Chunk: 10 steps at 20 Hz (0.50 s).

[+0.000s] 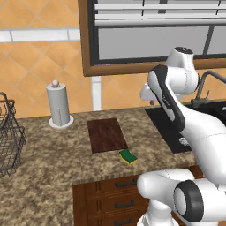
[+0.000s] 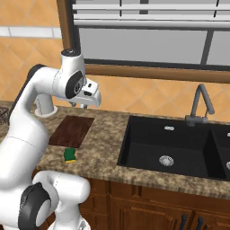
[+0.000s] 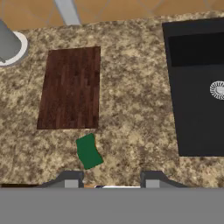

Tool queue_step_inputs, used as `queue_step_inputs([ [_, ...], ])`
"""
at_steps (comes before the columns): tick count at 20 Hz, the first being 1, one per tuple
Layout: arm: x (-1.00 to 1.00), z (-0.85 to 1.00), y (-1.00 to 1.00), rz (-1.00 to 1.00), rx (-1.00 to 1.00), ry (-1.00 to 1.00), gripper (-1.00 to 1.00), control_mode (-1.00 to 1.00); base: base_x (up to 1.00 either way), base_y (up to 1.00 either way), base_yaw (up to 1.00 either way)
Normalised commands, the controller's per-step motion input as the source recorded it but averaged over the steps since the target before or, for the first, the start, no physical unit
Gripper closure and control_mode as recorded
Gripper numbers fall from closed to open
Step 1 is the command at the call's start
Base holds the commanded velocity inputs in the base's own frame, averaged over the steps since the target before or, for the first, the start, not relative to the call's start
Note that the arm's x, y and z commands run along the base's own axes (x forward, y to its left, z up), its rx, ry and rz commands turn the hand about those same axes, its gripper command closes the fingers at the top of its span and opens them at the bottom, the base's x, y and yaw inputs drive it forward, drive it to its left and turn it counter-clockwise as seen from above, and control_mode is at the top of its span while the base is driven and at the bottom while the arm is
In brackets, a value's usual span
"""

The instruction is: Pick up the sponge from the counter and clean the cutting board by briefly scrubbing or pressing down on the cutting board. Once finished, release the sponge.

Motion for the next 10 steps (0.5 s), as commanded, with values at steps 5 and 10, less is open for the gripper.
queue_step_inputs([
  [5,0.00,-0.47,0.22,0.04,0.05,0.03,-1.00,-1.00,0.00,0.00,0.00],
  [10,0.00,-1.00,0.57,0.15,0.04,0.12,-1.00,-1.00,0.00,0.00,0.00],
])
